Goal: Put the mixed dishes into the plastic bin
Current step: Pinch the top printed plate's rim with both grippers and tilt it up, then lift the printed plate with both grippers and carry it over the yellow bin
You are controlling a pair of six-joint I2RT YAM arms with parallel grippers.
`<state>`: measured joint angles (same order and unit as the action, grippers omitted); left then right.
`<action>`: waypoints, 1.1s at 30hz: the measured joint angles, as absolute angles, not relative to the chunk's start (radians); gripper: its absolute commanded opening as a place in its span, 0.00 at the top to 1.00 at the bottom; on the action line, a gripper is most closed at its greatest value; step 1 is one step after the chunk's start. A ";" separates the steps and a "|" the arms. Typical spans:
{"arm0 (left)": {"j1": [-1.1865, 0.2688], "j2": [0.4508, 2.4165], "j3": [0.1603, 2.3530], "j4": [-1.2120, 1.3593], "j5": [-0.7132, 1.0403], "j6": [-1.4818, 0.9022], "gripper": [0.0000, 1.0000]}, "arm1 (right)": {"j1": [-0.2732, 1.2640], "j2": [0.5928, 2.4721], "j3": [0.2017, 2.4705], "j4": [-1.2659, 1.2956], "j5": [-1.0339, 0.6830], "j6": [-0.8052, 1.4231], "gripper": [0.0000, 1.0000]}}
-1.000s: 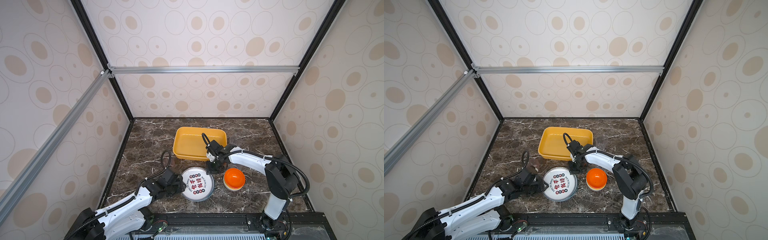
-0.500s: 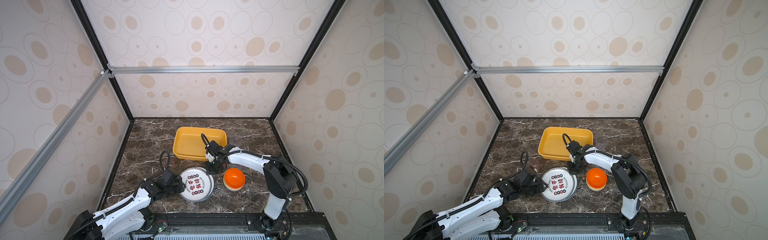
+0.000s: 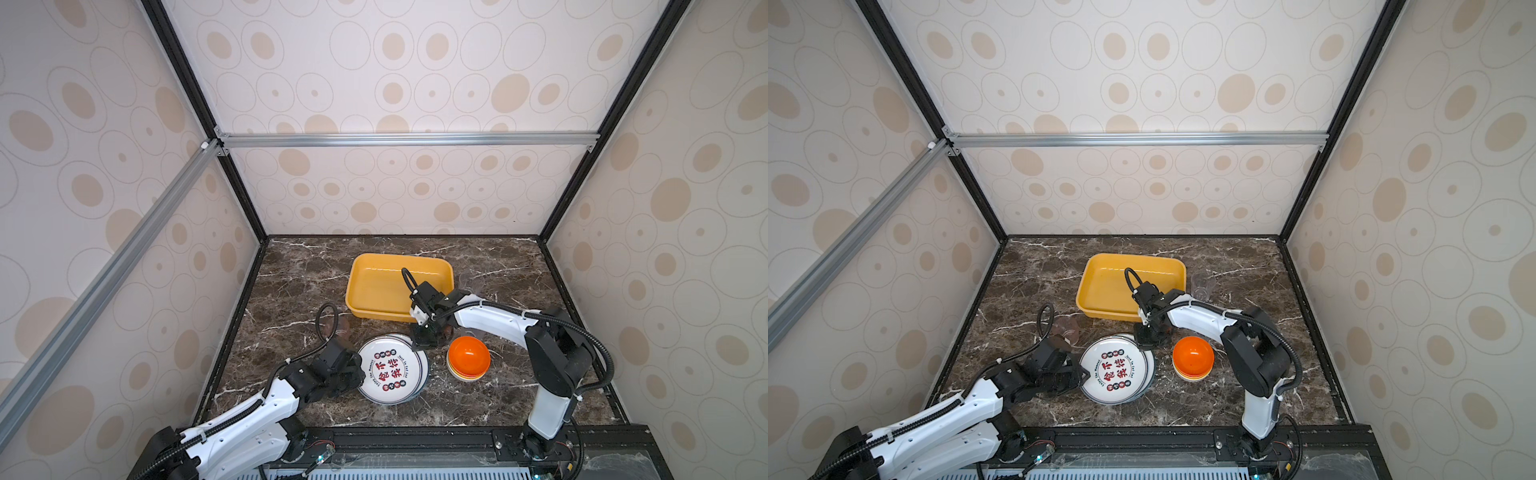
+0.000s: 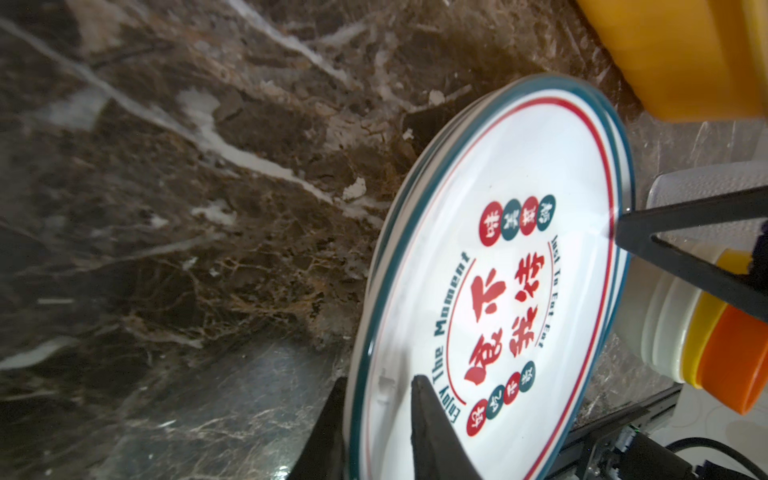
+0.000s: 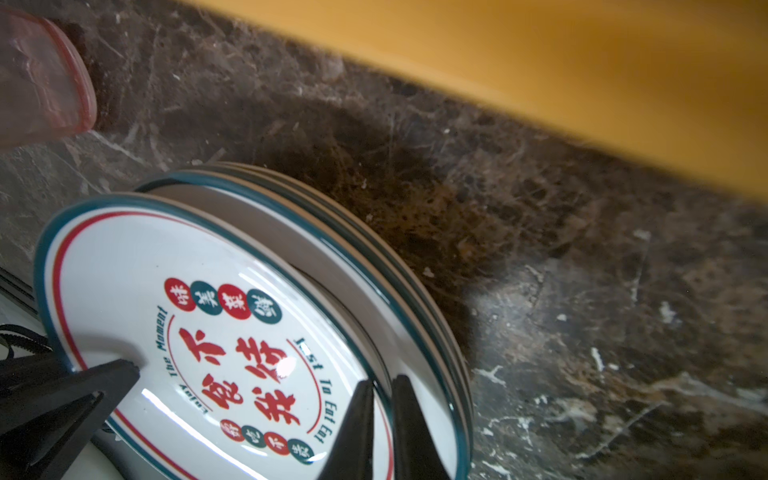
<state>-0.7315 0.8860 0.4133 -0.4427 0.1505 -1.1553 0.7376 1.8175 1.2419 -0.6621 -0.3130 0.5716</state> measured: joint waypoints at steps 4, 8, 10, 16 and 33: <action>-0.731 0.872 0.413 -0.453 0.149 -1.158 0.85 | 0.739 1.818 1.242 -0.663 -0.311 0.572 0.87; -0.731 0.843 0.413 -0.437 0.148 -1.171 0.90 | 0.739 1.818 1.242 -0.674 -0.291 0.572 0.87; -0.731 0.833 0.413 -0.430 0.147 -1.171 0.94 | 0.739 1.818 1.242 -0.675 -0.286 0.572 0.86; -0.731 0.817 0.414 -0.419 0.147 -1.175 1.00 | 0.739 1.817 1.242 -0.675 -0.281 0.571 0.83; -0.731 0.775 0.495 -0.493 0.125 -1.153 1.00 | 0.725 1.638 1.251 -0.673 -0.284 0.573 0.73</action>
